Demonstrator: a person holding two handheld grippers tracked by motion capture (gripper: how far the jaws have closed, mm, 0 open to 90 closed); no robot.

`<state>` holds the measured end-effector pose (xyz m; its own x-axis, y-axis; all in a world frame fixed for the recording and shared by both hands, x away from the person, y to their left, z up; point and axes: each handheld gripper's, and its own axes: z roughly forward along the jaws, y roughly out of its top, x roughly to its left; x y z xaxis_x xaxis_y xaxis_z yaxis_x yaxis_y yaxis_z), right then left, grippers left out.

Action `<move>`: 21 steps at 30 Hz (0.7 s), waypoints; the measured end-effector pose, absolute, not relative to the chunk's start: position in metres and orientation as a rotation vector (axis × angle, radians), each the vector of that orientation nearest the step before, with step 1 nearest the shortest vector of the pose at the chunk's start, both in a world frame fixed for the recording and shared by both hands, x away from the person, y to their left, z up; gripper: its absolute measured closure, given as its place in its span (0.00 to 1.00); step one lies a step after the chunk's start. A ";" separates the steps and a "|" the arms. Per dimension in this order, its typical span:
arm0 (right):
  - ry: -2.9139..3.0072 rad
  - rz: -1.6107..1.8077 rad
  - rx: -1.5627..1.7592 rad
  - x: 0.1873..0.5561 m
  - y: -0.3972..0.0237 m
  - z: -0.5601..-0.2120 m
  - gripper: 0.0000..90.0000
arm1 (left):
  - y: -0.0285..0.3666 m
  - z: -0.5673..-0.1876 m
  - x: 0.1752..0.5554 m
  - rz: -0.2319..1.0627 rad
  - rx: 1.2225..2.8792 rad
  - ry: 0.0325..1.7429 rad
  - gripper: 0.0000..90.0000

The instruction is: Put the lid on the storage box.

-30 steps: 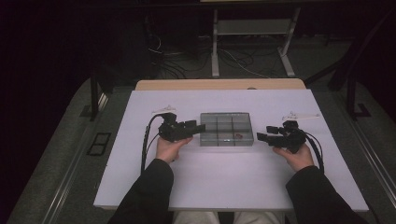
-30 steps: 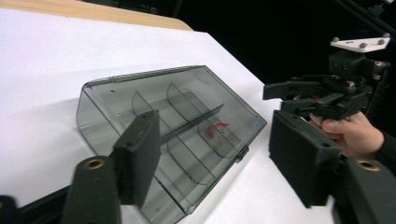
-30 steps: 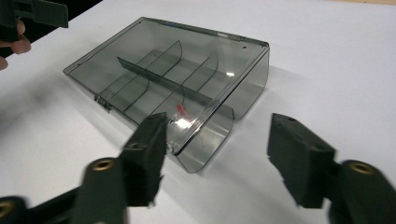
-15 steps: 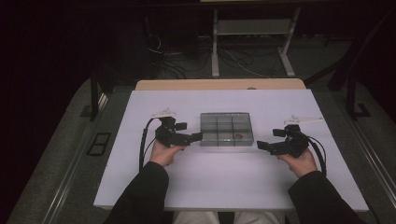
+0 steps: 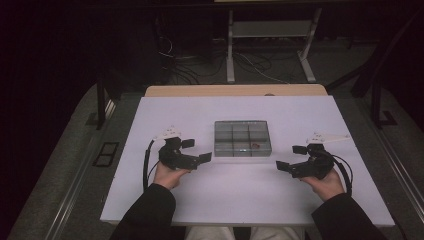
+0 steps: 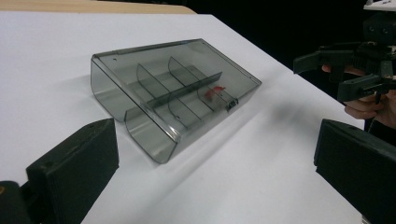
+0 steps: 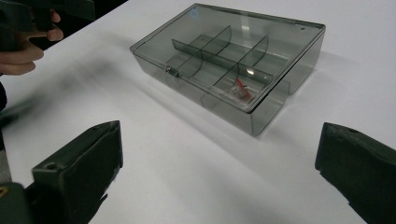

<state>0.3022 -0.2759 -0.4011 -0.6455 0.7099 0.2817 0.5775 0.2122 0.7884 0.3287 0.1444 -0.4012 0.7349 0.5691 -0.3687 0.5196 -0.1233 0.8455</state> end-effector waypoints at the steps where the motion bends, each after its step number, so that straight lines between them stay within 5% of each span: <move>1: 2.333 1.420 1.248 0.300 -0.276 -0.402 0.00 | 0.145 -0.402 0.326 0.055 1.767 0.856 0.00; 21: 2.383 1.438 1.212 0.283 -0.281 -0.419 0.00 | 0.155 -0.423 0.291 0.055 1.809 0.780 0.00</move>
